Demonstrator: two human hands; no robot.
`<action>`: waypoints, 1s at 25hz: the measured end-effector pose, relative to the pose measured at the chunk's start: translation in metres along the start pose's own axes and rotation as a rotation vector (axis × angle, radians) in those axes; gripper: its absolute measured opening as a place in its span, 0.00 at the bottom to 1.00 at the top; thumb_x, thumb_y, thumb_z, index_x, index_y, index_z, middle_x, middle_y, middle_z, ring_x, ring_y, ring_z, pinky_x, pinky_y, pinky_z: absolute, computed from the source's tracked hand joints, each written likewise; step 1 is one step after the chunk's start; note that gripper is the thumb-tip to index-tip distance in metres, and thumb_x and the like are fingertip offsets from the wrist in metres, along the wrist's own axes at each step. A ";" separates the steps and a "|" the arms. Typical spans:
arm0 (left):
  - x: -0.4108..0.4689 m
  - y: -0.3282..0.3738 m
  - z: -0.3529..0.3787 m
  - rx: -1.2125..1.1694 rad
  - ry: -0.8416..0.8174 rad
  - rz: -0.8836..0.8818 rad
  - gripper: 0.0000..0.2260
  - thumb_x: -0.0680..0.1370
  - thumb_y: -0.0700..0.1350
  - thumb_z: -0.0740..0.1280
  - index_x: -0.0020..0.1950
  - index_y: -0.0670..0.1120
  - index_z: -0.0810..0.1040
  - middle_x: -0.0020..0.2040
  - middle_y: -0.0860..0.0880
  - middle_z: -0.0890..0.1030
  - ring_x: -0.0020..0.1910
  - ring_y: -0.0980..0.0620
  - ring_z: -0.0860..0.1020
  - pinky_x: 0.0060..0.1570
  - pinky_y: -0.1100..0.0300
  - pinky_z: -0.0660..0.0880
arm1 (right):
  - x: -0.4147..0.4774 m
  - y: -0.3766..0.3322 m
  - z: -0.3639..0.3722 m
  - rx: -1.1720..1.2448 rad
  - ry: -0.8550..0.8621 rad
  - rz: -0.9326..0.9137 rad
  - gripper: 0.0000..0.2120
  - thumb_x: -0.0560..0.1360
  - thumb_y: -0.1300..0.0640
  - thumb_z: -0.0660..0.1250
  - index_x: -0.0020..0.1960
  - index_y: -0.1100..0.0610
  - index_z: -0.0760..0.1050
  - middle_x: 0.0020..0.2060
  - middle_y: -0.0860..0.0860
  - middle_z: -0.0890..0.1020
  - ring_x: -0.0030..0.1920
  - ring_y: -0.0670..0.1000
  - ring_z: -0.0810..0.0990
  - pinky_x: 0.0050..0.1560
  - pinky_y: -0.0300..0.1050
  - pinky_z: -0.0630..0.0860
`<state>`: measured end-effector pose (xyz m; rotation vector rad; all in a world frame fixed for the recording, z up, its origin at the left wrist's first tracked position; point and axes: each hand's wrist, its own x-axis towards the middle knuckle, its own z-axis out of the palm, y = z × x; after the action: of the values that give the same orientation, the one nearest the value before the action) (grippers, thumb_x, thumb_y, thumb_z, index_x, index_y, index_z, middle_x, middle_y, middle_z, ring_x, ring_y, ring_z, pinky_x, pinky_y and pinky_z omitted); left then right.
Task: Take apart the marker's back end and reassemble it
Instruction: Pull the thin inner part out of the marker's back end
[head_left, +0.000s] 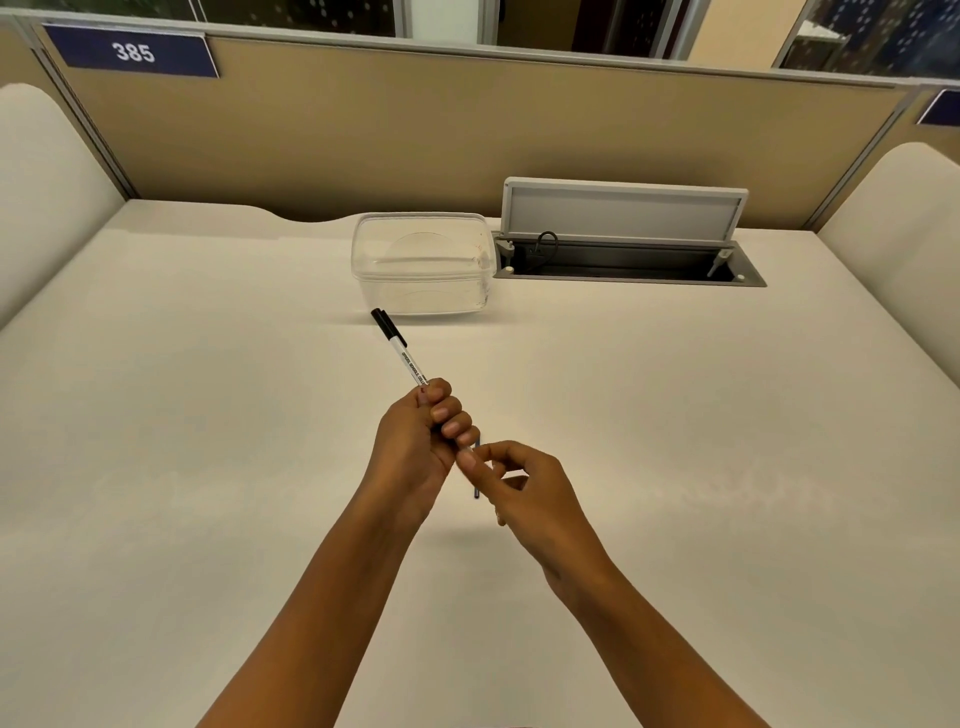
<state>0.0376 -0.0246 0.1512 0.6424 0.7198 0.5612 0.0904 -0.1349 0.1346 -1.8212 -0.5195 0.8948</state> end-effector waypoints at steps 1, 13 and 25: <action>0.000 0.001 0.000 -0.006 0.000 0.001 0.17 0.72 0.29 0.44 0.32 0.46 0.63 0.22 0.53 0.63 0.21 0.55 0.62 0.23 0.64 0.64 | 0.000 -0.001 0.000 -0.009 -0.001 0.001 0.13 0.71 0.41 0.68 0.47 0.49 0.81 0.39 0.44 0.80 0.34 0.44 0.73 0.40 0.39 0.71; -0.001 0.000 -0.002 0.051 0.017 -0.004 0.17 0.72 0.30 0.43 0.32 0.47 0.63 0.23 0.53 0.63 0.22 0.56 0.61 0.23 0.65 0.63 | -0.002 -0.001 0.000 -0.034 0.011 -0.012 0.12 0.72 0.43 0.69 0.47 0.50 0.82 0.36 0.42 0.80 0.34 0.45 0.74 0.38 0.36 0.69; 0.002 0.003 -0.002 0.047 0.002 0.016 0.18 0.75 0.30 0.43 0.32 0.46 0.63 0.22 0.53 0.63 0.21 0.57 0.60 0.23 0.65 0.62 | -0.002 -0.007 -0.008 -0.090 -0.010 -0.039 0.10 0.72 0.44 0.69 0.48 0.50 0.81 0.43 0.45 0.83 0.36 0.45 0.79 0.39 0.37 0.72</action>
<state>0.0364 -0.0202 0.1510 0.6918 0.7318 0.5607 0.0959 -0.1380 0.1436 -1.8824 -0.6084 0.8667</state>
